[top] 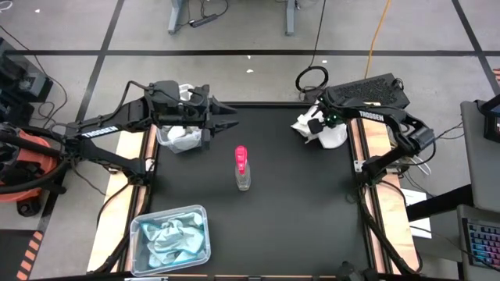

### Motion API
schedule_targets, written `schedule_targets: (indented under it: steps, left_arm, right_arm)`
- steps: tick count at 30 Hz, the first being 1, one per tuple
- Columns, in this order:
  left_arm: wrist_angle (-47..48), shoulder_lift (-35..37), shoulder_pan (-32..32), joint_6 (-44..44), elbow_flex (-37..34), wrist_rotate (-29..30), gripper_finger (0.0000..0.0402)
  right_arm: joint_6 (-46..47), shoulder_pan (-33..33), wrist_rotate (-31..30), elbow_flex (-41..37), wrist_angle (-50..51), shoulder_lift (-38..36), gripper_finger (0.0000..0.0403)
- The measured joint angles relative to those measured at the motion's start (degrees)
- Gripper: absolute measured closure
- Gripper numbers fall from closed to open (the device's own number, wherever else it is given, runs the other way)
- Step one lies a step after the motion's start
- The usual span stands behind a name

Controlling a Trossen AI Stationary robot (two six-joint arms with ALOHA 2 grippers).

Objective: Sort microfiber towel by color & place in baskets
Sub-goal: Put the gray towel into the top transparent bin

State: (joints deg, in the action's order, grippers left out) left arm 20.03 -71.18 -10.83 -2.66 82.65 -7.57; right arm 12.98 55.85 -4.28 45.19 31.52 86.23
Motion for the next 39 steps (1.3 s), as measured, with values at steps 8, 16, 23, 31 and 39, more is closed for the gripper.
schedule_targets:
  steps: [8,16,23,31,39]
  left_arm:
    - [0.07,0.0,0.0,0.48,0.0,0.0,0.0221]
    - [0.07,0.02,-0.02,1.61,0.0,0.15,0.0221]
    - [0.07,0.02,-0.02,2.07,0.0,1.85,0.0221]
    - [0.02,-0.01,-0.12,3.34,0.0,5.42,0.0221]
    - [-3.32,-3.52,-1.18,3.58,0.0,6.27,0.0221]
  right_arm:
    - [-1.53,-2.62,-2.96,0.0,1.58,1.79,0.0221]
    - [-1.65,-2.75,3.08,0.0,2.59,1.69,0.0379]
    - [-0.53,-3.42,16.36,0.0,3.01,0.83,0.0396]
    - [0.19,-8.05,23.37,0.0,-2.17,-10.21,0.0401]
    - [3.68,-11.98,31.41,0.0,-15.15,-24.1,0.0402]
